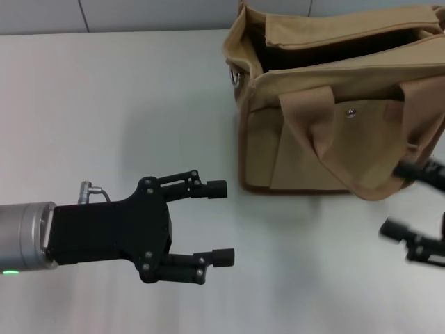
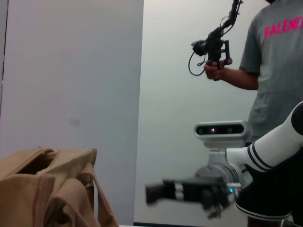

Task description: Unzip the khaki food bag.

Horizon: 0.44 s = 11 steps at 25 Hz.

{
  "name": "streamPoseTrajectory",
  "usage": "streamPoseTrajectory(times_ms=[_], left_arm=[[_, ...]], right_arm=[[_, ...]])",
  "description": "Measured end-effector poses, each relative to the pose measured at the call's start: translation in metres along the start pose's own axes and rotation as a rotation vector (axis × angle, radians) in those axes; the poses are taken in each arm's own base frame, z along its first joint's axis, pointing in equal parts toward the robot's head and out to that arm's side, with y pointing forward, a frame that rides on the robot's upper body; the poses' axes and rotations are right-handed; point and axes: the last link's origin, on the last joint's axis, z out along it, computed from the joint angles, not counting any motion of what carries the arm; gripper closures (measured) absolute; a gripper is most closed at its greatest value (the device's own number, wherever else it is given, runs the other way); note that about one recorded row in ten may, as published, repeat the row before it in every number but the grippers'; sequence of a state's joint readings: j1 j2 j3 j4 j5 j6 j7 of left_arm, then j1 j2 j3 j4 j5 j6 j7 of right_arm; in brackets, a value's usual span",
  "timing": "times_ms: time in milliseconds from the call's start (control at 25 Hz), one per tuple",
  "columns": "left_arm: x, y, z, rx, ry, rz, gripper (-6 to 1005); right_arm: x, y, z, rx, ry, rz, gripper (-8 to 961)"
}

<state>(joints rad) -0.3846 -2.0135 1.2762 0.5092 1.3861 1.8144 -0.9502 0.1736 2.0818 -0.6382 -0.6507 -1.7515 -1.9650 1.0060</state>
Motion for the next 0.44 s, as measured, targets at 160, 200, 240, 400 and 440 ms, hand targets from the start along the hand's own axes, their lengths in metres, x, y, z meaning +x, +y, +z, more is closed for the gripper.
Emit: streamPoseTrajectory(times_ms=[160, 200, 240, 400, 440], left_arm=[[-0.0041, -0.0002, 0.0031, -0.001, -0.025, -0.003, 165], [-0.0040, -0.0003, 0.0030, -0.001, -0.026, -0.004, 165], [-0.0040, -0.0003, 0.0029, -0.002, -0.027, -0.004, 165], [-0.0043, -0.0001, 0.0028, -0.001, -0.027, -0.001, 165], [-0.0044, 0.0000, 0.0027, -0.001, -0.027, -0.001, 165]], right_arm=[[0.0051, 0.0019, 0.0027, -0.034, 0.043, 0.016, 102], [0.0053, 0.0018, 0.0031, -0.036, 0.045, 0.016, 102], [0.0054, 0.0017, 0.0035, -0.037, 0.046, 0.017, 102], [0.0044, 0.0003, 0.0057, -0.044, 0.045, 0.016, 102], [0.0040, -0.0002, 0.0066, -0.046, 0.044, 0.015, 102]])
